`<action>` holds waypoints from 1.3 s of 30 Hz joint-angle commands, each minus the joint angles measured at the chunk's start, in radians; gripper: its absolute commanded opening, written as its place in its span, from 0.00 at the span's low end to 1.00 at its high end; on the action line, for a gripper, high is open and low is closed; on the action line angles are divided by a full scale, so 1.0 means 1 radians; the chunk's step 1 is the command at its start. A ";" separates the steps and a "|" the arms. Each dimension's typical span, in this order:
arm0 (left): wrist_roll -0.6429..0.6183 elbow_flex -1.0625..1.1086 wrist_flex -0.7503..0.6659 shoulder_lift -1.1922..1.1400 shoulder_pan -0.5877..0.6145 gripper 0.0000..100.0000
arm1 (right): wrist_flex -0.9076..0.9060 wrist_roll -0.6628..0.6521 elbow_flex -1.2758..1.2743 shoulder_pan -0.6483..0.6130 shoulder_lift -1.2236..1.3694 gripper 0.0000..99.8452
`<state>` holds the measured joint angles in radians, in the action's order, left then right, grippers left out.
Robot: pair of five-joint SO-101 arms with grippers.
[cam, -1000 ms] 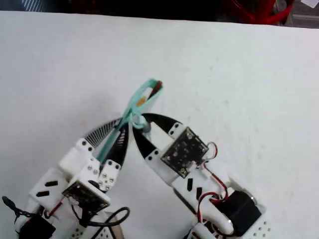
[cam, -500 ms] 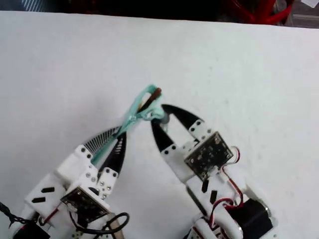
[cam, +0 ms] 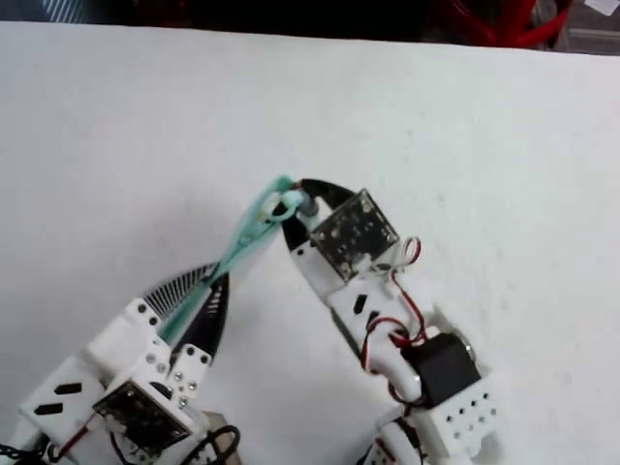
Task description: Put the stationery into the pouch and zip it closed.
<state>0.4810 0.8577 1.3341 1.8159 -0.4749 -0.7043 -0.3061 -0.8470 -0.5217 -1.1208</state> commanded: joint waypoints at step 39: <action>-0.037 0.175 -0.470 0.004 0.236 0.02 | 0.369 0.160 -0.310 0.311 0.027 0.50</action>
<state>0.4672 0.9743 1.0533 1.8190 -0.3199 -0.3682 -0.1603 -1.1201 -0.2486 -0.9981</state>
